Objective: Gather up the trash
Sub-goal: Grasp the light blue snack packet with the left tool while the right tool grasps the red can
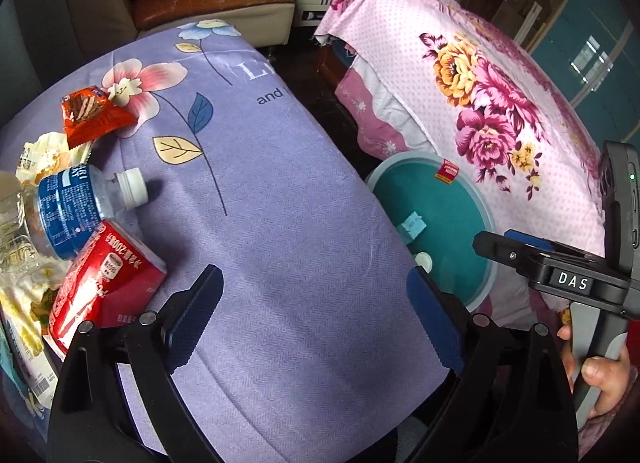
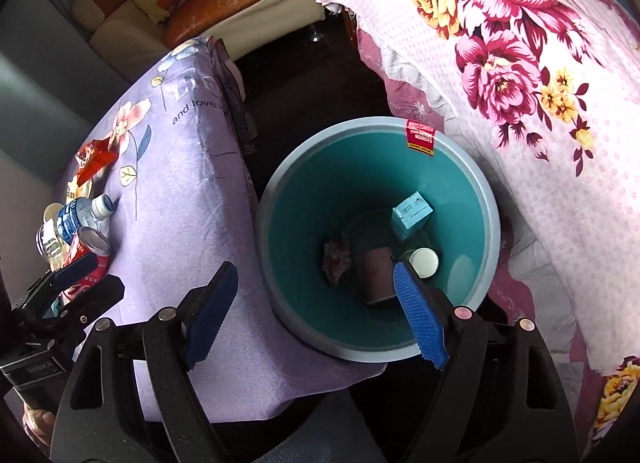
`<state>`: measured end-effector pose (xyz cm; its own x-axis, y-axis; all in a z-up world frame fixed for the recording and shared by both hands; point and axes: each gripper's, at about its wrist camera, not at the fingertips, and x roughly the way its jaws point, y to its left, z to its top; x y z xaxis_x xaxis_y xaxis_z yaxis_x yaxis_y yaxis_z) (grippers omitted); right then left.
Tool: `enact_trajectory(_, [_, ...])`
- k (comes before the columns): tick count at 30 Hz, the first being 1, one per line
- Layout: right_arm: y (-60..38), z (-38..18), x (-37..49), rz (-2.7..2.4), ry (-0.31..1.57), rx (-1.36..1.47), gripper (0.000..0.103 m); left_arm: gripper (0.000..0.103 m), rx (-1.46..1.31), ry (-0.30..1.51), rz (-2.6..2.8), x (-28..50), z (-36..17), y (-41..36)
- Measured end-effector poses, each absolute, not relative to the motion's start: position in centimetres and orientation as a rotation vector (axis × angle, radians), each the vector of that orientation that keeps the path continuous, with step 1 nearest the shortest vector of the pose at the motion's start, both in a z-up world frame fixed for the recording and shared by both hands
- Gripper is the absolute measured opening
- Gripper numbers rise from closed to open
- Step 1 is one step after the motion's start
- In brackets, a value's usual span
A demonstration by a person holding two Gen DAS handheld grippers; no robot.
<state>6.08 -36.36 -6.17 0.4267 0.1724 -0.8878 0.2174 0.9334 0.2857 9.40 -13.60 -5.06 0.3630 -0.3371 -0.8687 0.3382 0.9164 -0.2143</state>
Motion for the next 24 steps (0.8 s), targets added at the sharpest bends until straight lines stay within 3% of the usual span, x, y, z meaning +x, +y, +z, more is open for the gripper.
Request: enact_trajectory(24, [-16.1,-3.3,9.9,0.225,1.226,0.173,0.082,0.096,-0.258,1.043,-0.187,6.7,-3.9,6.3])
